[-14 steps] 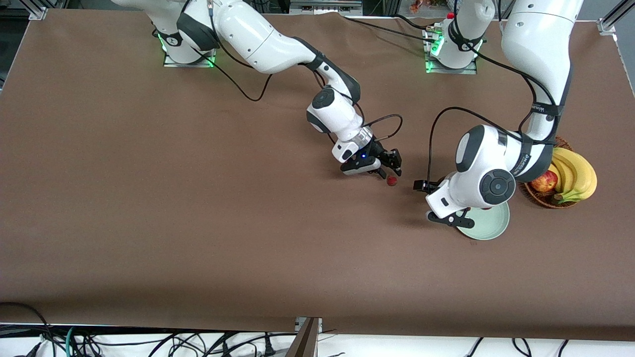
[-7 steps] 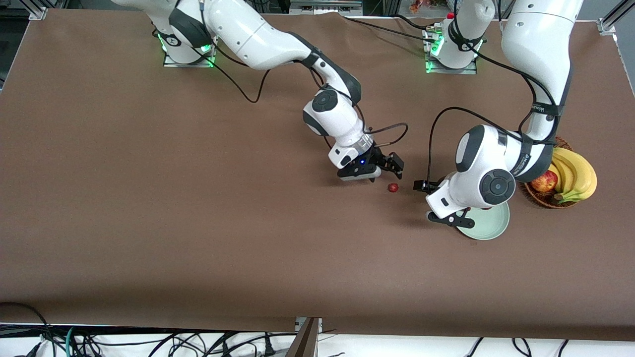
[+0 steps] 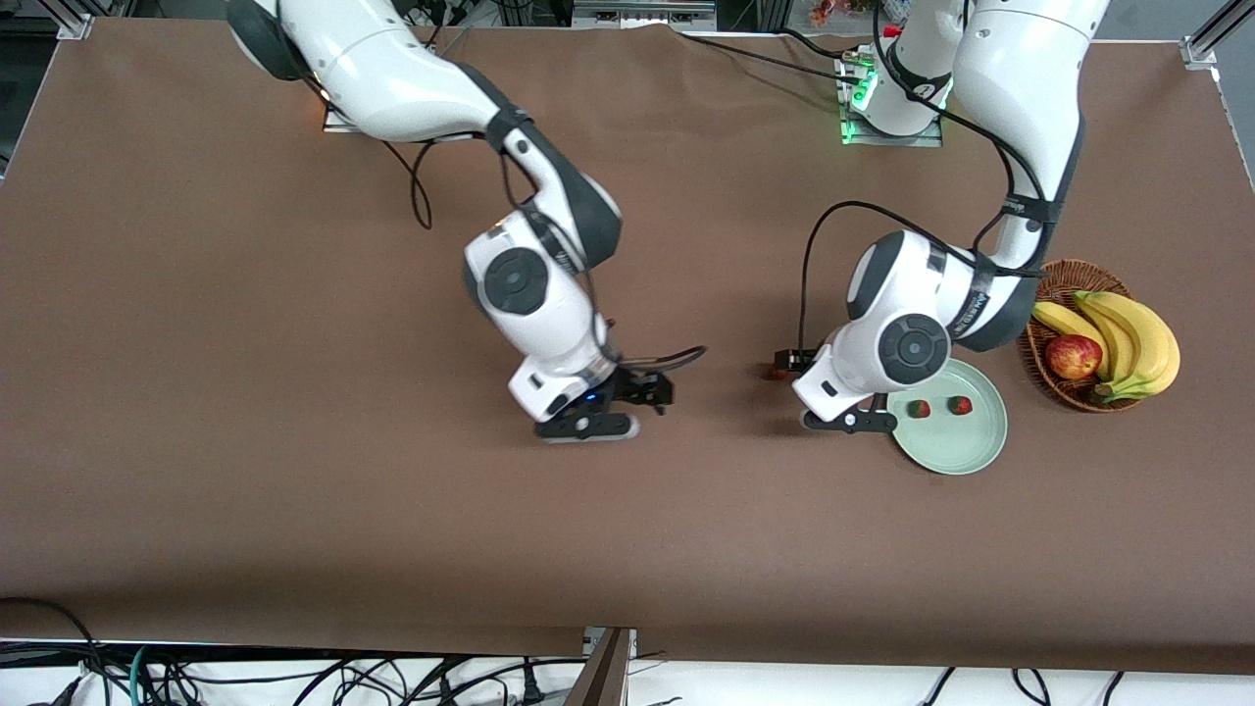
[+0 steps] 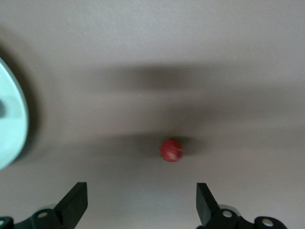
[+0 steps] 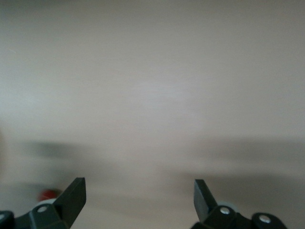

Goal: Collect all strawberries into plate
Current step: 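Grasp the strawberry with the left gripper while the right gripper retracts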

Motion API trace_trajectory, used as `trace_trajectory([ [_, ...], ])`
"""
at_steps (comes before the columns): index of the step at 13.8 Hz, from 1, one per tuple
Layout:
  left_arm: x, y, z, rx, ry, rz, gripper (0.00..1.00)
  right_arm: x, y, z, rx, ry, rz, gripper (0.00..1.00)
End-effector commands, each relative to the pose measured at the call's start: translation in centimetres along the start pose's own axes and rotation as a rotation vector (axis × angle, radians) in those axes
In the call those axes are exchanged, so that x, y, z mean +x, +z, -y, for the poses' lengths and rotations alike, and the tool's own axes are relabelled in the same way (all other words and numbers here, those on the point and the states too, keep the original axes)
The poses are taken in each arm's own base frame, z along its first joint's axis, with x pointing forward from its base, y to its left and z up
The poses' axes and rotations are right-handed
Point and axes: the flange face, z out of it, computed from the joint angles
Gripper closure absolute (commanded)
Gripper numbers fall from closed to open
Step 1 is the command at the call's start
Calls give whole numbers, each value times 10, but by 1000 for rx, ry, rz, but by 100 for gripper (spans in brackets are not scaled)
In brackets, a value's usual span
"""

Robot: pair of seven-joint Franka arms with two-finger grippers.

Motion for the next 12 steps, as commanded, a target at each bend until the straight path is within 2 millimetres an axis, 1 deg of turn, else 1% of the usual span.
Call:
trace_trajectory([
  [1, -4, 5, -35, -2, -71, -45, 0, 20, -35, -58, -42, -95, 101, 0],
  [2, -4, 12, -43, -4, -112, -55, 0, 29, -43, -85, -61, -117, 136, 0],
  [3, -7, 17, -56, -9, -118, -70, 0, 38, -53, -115, -83, -133, 173, 0],
  [4, -9, 21, -63, -15, -114, -85, 0, 46, -63, -145, -97, -132, 205, 0],
  [5, -7, 25, -66, -21, -114, -97, 0, 54, -69, -176, -103, -119, 226, 0],
  [6, -9, 29, -73, -23, -109, -104, 0, 62, -88, -199, -103, -109, 217, 0],
  [7, -11, 36, -78, -22, -105, -105, 0, 69, -104, -227, -111, -107, 219, 0],
  [8, -12, 41, -80, -20, -115, -101, 0, 71, -113, -250, -144, -121, 241, 0],
  [9, -16, 49, -87, -13, -116, -91, 0, 72, -139, -266, -187, -157, 240, 0],
  [10, -20, 58, -90, -2, -115, -82, 0, 71, -156, -274, -234, -188, 244, 0],
  [11, -22, 64, -84, 19, -113, -78, 0, 72, -166, -285, -281, -189, 243, 0],
  [12, -22, 65, -76, 64, -91, -92, 0, 73, -186, -291, -309, -185, 220, 0],
])
